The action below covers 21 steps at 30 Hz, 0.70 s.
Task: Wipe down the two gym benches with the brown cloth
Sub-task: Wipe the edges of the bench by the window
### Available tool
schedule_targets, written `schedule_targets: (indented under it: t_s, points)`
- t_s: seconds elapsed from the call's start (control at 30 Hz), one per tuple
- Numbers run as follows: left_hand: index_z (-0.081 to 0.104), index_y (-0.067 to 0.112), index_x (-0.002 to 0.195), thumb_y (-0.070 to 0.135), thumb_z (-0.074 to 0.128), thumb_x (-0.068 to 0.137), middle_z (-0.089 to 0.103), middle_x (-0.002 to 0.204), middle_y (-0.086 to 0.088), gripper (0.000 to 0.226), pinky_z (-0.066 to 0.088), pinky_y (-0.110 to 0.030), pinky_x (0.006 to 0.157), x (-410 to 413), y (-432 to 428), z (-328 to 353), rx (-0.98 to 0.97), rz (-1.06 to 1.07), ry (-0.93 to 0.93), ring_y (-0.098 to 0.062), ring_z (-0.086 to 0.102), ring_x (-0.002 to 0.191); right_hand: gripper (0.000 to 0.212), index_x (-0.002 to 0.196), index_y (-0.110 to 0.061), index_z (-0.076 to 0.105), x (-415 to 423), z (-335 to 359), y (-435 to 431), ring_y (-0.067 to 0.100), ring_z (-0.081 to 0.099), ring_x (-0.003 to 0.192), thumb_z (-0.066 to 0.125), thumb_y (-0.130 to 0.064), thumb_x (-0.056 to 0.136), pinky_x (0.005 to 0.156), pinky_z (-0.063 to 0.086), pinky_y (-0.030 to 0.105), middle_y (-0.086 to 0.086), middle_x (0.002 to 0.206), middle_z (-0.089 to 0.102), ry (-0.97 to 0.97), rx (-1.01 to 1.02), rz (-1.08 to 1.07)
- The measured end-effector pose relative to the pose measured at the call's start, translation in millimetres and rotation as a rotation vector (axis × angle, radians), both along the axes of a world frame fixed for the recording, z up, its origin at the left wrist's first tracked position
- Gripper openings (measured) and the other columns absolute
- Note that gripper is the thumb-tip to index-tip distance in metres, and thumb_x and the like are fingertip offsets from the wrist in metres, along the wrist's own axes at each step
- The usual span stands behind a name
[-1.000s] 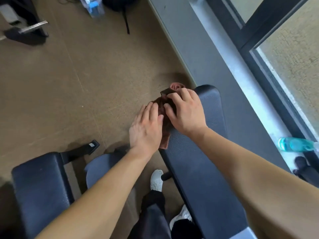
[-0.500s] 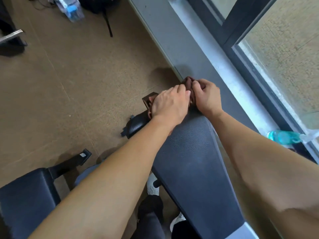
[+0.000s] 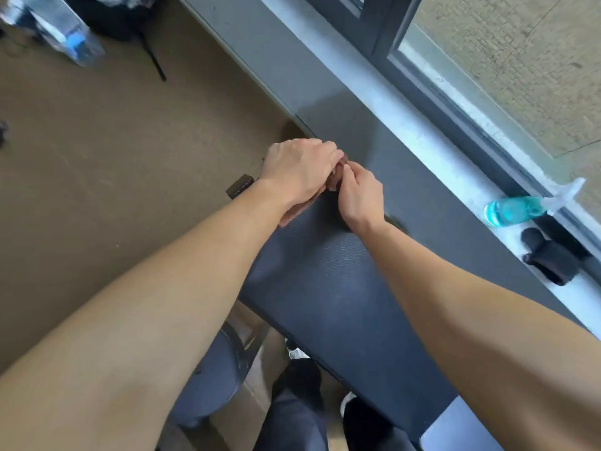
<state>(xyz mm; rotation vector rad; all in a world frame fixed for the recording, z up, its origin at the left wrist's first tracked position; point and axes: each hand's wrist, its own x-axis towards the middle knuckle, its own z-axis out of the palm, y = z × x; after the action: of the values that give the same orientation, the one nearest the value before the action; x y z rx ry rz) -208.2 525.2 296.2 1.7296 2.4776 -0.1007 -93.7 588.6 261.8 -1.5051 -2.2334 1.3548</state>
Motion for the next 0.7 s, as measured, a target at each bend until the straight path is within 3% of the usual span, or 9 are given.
schedule_targets:
  t_s: [0.1, 0.17, 0.27, 0.37, 0.43, 0.57, 0.6, 0.7]
  points:
    - [0.058, 0.021, 0.099, 0.039, 0.025, 0.105, 0.066, 0.108, -0.002, 0.037, 0.035, -0.038, 0.07, 4.1, -4.3, -6.7, 0.037, 0.067, 0.022, -0.031, 0.061, 0.1, 0.034, 0.066, -0.028, 0.046, -2.6, -5.2, -6.2, 0.026, 0.058, 0.084, 0.03, -0.032, 0.096, 0.08, 0.047, 0.042, 0.0, 0.081, 0.065, 0.091, 0.087, -0.012]
    - [0.061, 0.021, 0.098, 0.033, 0.029, 0.104, 0.069, 0.104, -0.003, 0.035, 0.039, -0.04, 0.074, 18.8, 11.1, -7.5, 0.005, 0.005, 0.119, -0.031, 0.063, 0.097, 0.032, 0.068, -0.024, 0.043, 17.0, -20.3, -9.2, 0.024, 0.054, 0.079, 0.03, -0.029, 0.097, 0.074, 0.046, 0.042, -0.001, 0.076, 0.06, 0.119, 0.151, -0.003]
    - [0.07, 0.02, 0.095, 0.029, 0.037, 0.1, 0.073, 0.095, -0.002, 0.035, 0.038, -0.034, 0.074, 59.7, 45.2, -17.5, -0.252, -0.242, 0.256, -0.026, 0.068, 0.093, 0.028, 0.073, -0.023, 0.044, 70.9, -56.4, -13.3, 0.028, 0.053, 0.08, 0.033, -0.024, 0.098, 0.068, 0.035, 0.038, 0.002, 0.078, 0.058, 0.038, 0.187, -0.044]
    - [0.072, 0.019, 0.085, 0.026, 0.047, 0.09, 0.071, 0.087, 0.0, 0.026, 0.037, -0.041, 0.082, 111.7, 58.5, -54.9, -0.54, -0.288, 0.04, -0.026, 0.065, 0.086, 0.029, 0.076, -0.026, 0.049, 132.6, -88.7, -13.0, 0.029, 0.056, 0.084, 0.033, -0.022, 0.1, 0.069, 0.028, 0.032, 0.005, 0.084, 0.062, -0.086, 0.119, -0.075]
    - [0.071, 0.017, 0.079, 0.018, 0.048, 0.086, 0.069, 0.079, 0.003, 0.024, 0.037, -0.042, 0.068, 131.8, 56.7, -70.0, -0.628, -0.448, 0.075, -0.026, 0.064, 0.075, 0.032, 0.08, -0.022, 0.058, 152.0, -96.8, -9.9, 0.029, 0.058, 0.089, 0.033, -0.022, 0.1, 0.072, 0.031, 0.032, 0.007, 0.089, 0.066, -0.129, 0.053, -0.089]
    - [0.07, 0.019, 0.084, 0.024, 0.04, 0.095, 0.072, 0.089, -0.003, 0.033, 0.029, -0.038, 0.073, 105.3, 48.4, -39.1, -0.376, -0.571, 0.31, -0.027, 0.067, 0.09, 0.038, 0.095, -0.017, 0.068, 116.9, -76.1, -2.6, 0.03, 0.06, 0.099, 0.032, -0.025, 0.1, 0.081, 0.044, 0.038, 0.01, 0.103, 0.07, -0.071, -0.009, -0.094]
    - [0.071, 0.019, 0.084, 0.025, 0.039, 0.097, 0.073, 0.088, -0.004, 0.035, 0.029, -0.038, 0.071, 90.3, 43.0, -32.6, -0.327, -0.561, 0.388, -0.027, 0.067, 0.088, 0.037, 0.094, -0.017, 0.067, 100.6, -65.6, -1.8, 0.03, 0.06, 0.097, 0.031, -0.026, 0.099, 0.082, 0.046, 0.039, 0.009, 0.101, 0.07, -0.018, 0.002, -0.072]
    - [0.067, 0.019, 0.074, 0.025, 0.04, 0.098, 0.07, 0.074, -0.004, 0.037, 0.029, -0.038, 0.067, 51.4, 27.2, -20.6, -0.189, -0.377, 0.351, -0.028, 0.062, 0.072, 0.033, 0.082, -0.018, 0.059, 66.0, -45.1, -2.9, 0.028, 0.059, 0.089, 0.032, -0.025, 0.098, 0.078, 0.045, 0.04, 0.005, 0.093, 0.068, 0.11, 0.07, -0.013]
